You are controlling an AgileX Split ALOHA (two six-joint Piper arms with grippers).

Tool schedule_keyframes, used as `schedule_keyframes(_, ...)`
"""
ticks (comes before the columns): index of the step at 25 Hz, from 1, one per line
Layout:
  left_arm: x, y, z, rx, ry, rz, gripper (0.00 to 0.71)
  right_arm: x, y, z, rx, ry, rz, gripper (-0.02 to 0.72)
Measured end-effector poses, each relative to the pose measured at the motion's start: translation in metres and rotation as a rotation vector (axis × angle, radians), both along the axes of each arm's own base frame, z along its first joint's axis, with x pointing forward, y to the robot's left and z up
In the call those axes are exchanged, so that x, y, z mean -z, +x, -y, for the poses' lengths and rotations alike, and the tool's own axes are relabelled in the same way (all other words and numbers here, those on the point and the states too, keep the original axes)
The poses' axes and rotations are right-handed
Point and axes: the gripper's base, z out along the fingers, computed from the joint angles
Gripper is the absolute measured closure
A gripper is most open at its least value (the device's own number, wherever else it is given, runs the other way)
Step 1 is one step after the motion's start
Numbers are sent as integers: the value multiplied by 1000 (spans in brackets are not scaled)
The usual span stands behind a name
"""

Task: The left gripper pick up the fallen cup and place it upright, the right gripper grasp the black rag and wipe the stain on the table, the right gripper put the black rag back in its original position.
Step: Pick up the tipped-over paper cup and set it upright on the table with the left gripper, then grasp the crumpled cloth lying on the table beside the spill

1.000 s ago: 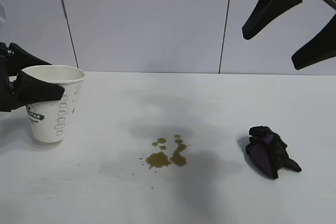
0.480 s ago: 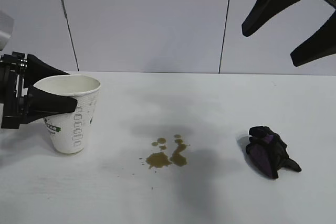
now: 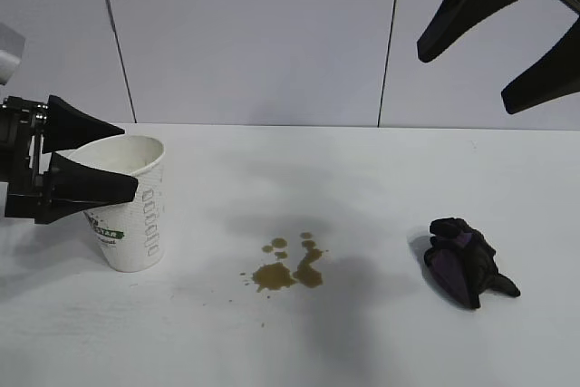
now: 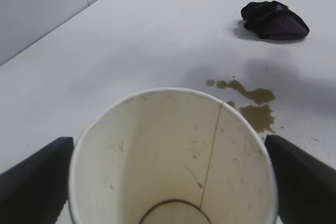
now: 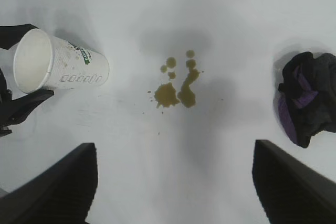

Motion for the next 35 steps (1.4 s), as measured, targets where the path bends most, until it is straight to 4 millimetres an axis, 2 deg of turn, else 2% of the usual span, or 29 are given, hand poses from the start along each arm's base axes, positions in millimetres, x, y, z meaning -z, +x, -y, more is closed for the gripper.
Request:
schedule_keyframes(10,4,-4,-6,7,14,-72,21,0,0,0,0,0,1,148)
schedule_keyframes(15,4,-7,-21,-4,34,-128,21,0,0,0,3,0,5,148)
schedule_keyframes(19,-5,-10,-36,-40,119,-143,21,-1,1,0,8,0,15,148)
schedule_keyframes(23,-17,-11,-59,-190,241,-214,21,-1,1,0,9,0,15,148)
schedule_keyframes(26,-37,-10,-78,-425,247,-269,21,-1,2,0,10,1,18,148)
schedule_keyframes(30,-87,-15,-105,-782,164,-238,37,-1,2,0,10,2,18,148)
schedule_keyframes(35,-157,-43,-125,-992,84,-41,49,-1,2,0,12,2,21,148)
